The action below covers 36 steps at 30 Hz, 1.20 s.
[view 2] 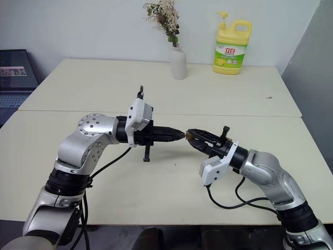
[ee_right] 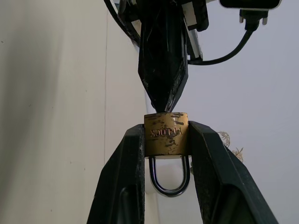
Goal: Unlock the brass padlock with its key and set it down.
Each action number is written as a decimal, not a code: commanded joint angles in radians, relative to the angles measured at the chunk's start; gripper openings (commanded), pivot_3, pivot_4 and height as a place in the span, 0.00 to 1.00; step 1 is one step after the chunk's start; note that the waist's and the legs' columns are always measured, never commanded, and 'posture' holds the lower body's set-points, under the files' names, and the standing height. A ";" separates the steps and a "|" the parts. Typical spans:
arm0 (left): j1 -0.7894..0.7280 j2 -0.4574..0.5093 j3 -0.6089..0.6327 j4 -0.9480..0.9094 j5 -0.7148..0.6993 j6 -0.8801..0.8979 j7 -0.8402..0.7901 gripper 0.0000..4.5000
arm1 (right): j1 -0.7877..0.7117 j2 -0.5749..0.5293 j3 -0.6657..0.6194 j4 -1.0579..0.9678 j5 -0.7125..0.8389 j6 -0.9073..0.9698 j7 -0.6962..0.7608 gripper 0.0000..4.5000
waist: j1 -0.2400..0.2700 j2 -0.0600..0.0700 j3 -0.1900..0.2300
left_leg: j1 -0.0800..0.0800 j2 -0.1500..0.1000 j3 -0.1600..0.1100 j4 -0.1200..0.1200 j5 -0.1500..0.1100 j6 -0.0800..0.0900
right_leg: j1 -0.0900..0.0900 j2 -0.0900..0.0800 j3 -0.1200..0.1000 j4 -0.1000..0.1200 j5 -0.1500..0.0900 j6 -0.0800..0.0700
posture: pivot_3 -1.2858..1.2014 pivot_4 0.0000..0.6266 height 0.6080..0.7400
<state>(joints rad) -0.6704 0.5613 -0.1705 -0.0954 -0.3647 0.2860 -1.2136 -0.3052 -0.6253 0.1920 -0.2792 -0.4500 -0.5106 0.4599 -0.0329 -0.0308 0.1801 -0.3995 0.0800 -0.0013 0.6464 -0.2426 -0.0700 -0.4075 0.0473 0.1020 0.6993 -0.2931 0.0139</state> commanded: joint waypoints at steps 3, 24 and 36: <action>-0.002 -0.027 -0.023 0.005 0.080 -0.233 -0.019 0.00 | -0.019 0.005 -0.013 -0.022 0.022 0.007 0.006 0.21 | 0.001 0.000 0.000 | 0.000 0.000 0.000 0.000 0.000 0.000 | 0.000 0.000 0.000 0.000 0.000 0.000 | 0.52 0.24 1.00; -0.038 -0.041 0.017 0.033 -0.030 0.100 0.045 0.32 | -0.028 0.024 -0.004 -0.009 0.015 0.000 0.011 0.21 | 0.000 0.000 0.000 | 0.000 0.000 0.000 0.000 0.000 0.000 | 0.000 0.000 0.000 0.000 0.000 0.000 | 0.52 0.24 1.00; -0.074 -0.016 0.086 -0.034 -0.239 0.530 0.113 0.73 | -0.030 0.022 0.004 -0.008 0.020 -0.001 0.018 0.21 | 0.001 0.000 0.000 | 0.000 0.000 -0.001 0.000 0.000 0.000 | 0.000 0.000 -0.001 0.001 0.000 0.000 | 0.52 0.24 1.00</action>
<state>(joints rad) -0.7249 0.5455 -0.1101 -0.0955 -0.5815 0.8013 -1.1157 -0.3219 -0.6072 0.2048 -0.2593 -0.4502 -0.4970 0.4801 -0.0321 -0.0309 0.1801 -0.3994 0.0799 -0.0024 0.6468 -0.2426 -0.0699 -0.4070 0.0473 0.1012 0.6998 -0.2931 0.0141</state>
